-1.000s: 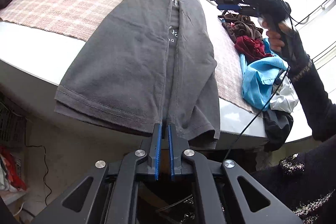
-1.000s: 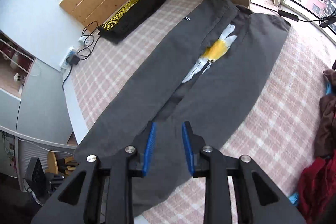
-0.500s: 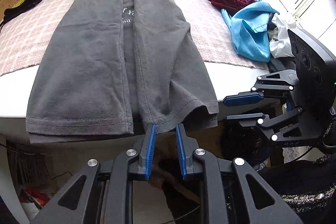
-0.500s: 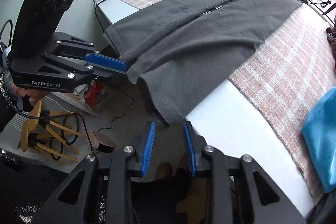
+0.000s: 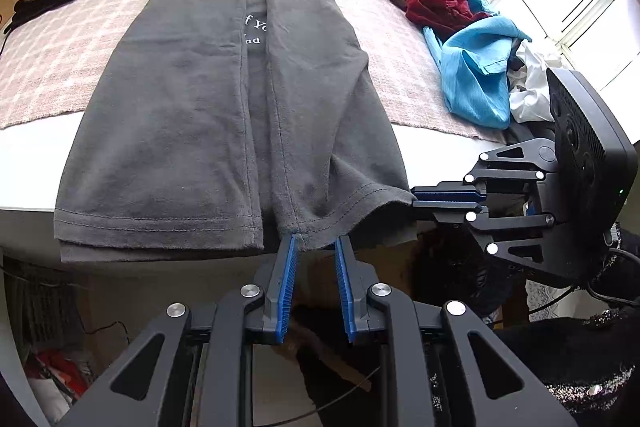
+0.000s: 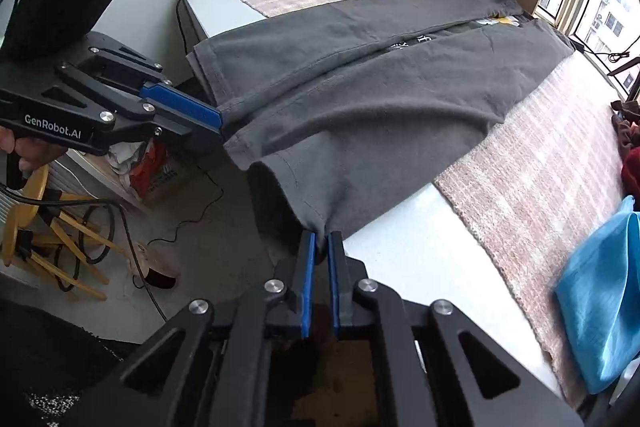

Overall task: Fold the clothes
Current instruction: 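Grasp the shirt hem with the right gripper while the left gripper grasps the hem beside it, then pull the grey shirt strip straight by its hem with both grippers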

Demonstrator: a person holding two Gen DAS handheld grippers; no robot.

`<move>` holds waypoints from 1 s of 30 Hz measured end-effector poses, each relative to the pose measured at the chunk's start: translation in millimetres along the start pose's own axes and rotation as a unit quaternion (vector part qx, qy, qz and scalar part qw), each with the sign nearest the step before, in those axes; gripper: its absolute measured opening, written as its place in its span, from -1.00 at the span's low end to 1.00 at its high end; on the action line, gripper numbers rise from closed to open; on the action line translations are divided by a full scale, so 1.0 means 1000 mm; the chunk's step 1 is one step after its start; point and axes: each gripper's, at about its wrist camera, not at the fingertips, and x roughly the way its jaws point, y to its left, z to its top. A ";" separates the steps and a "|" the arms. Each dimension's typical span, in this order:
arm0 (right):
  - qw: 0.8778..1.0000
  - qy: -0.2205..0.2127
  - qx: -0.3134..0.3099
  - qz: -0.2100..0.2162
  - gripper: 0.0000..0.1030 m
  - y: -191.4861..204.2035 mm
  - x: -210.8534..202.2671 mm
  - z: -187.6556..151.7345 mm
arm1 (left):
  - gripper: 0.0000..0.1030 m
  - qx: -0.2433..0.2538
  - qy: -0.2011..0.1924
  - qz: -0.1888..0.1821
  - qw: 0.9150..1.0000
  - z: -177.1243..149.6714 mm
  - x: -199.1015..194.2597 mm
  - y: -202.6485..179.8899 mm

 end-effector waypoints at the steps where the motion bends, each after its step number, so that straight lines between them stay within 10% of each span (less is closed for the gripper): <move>1: 1.000 -0.001 0.001 -0.002 -0.88 -0.001 -0.001 0.000 | -0.62 -0.005 0.003 0.001 1.000 0.000 0.003 0.001; 18: 0.999 -0.030 -0.016 0.021 -0.92 0.011 -0.032 0.008 | -0.86 -0.045 -0.042 -0.005 0.998 0.011 -0.032 0.008; 30: 0.999 0.007 -0.017 0.029 -0.82 0.010 -0.016 0.010 | -0.85 -0.028 0.007 0.031 0.999 -0.001 0.010 0.016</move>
